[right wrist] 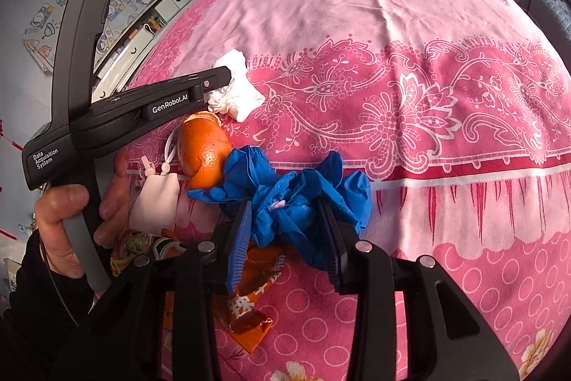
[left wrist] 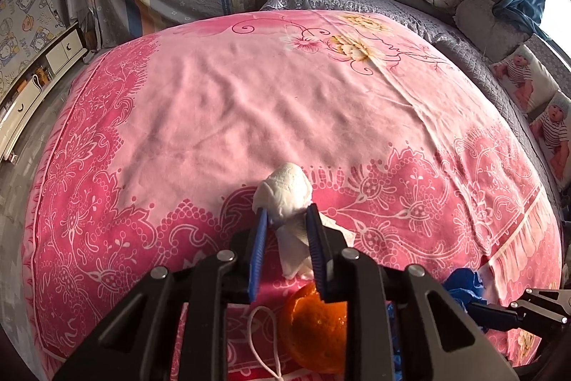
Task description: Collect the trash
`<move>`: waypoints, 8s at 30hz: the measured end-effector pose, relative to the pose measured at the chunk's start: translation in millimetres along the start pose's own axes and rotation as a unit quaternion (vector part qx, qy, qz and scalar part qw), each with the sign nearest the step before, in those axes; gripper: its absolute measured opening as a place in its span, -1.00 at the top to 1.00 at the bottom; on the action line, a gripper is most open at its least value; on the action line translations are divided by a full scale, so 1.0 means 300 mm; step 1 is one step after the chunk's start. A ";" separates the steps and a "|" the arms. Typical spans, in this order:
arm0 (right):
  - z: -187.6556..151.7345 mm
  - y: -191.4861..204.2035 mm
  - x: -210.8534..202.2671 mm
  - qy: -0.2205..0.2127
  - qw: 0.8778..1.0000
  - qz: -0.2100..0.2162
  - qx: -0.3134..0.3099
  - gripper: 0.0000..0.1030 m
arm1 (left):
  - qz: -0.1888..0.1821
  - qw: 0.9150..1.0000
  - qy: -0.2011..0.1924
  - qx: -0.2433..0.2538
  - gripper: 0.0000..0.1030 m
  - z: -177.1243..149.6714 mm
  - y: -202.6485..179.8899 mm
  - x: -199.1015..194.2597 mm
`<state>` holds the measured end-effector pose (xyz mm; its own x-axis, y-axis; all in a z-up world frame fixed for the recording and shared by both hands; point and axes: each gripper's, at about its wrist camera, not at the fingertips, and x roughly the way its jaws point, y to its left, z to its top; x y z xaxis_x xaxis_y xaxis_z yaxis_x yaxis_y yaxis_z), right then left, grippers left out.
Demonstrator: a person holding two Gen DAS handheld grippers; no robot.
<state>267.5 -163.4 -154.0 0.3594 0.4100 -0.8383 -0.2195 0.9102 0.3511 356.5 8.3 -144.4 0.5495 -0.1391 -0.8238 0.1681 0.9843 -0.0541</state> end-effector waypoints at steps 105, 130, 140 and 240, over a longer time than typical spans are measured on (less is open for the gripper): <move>-0.560 -0.554 -1.062 -0.267 0.930 -0.159 0.196 0.78 | -0.241 0.940 -0.147 0.191 0.69 -0.208 -0.921 -0.701; -1.014 -0.733 -1.170 -0.283 0.884 -0.205 0.312 0.78 | -0.295 0.903 -0.093 0.297 0.69 -0.431 -1.255 -0.631; -1.162 -0.771 -1.068 -0.244 0.879 -0.195 0.361 0.78 | -0.293 0.890 -0.039 0.347 0.69 -0.576 -1.342 -0.525; -0.087 0.042 -0.342 -0.074 0.996 -0.041 0.006 0.42 | -0.081 0.984 -0.162 0.005 0.08 -0.359 -0.034 -0.631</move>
<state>204.3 -195.5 -74.5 0.5060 0.3382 -0.7934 -0.1745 0.9410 0.2899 162.6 36.3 -48.8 0.7460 -0.3228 -0.5825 0.2825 0.9455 -0.1621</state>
